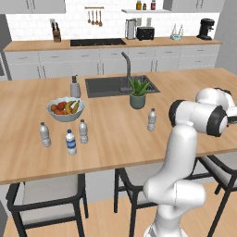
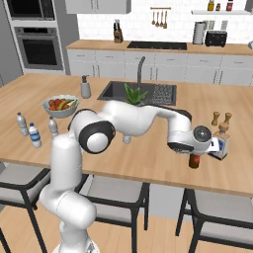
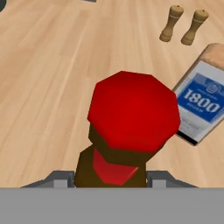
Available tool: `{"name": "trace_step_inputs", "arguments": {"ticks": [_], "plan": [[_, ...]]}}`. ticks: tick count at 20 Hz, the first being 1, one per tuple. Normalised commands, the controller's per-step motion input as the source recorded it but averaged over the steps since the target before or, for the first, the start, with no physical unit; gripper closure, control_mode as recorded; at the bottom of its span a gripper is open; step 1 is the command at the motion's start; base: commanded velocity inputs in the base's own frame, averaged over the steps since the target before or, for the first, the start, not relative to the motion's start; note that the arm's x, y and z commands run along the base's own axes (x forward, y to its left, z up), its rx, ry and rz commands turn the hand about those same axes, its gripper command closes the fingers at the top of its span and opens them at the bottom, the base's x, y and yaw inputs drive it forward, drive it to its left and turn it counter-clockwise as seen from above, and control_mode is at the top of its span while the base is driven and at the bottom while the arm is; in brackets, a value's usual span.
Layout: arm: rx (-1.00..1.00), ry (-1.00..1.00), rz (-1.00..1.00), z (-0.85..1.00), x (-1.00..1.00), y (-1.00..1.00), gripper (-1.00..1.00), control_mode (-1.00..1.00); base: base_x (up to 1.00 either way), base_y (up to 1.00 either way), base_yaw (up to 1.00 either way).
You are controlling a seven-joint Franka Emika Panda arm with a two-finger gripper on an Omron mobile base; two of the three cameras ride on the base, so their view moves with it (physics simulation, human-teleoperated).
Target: Move the plastic bottles in the middle to the plastics group, and the glass bottles in the middle to the glass group.
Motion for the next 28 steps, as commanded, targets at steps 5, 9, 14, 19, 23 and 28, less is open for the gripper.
{"name": "trace_step_inputs", "arguments": {"ticks": [5, 9, 14, 19, 23, 28], "plan": [[0.00, 0.00, 0.00, -0.13, 0.02, 0.00, 1.00, -1.00, 0.00, 0.00, 0.00], [0.00, 0.00, 0.00, 0.09, 0.34, -0.24, 1.00, -1.00, 0.00, 0.00, 0.00], [0.00, 0.00, 0.00, 0.14, 0.19, -0.35, 1.00, -1.00, 0.00, 0.00, 0.00], [0.03, 0.00, 0.00, -0.01, 0.00, -0.25, 1.00, -1.00, 0.00, 0.00, 0.00], [0.02, 0.00, 0.00, -0.07, 0.01, -0.04, 1.00, -1.00, 0.00, 0.00, 0.00], [0.00, 0.00, 0.00, -0.15, 0.07, -0.01, 1.00, -1.00, 0.00, 0.00, 0.00]]}}
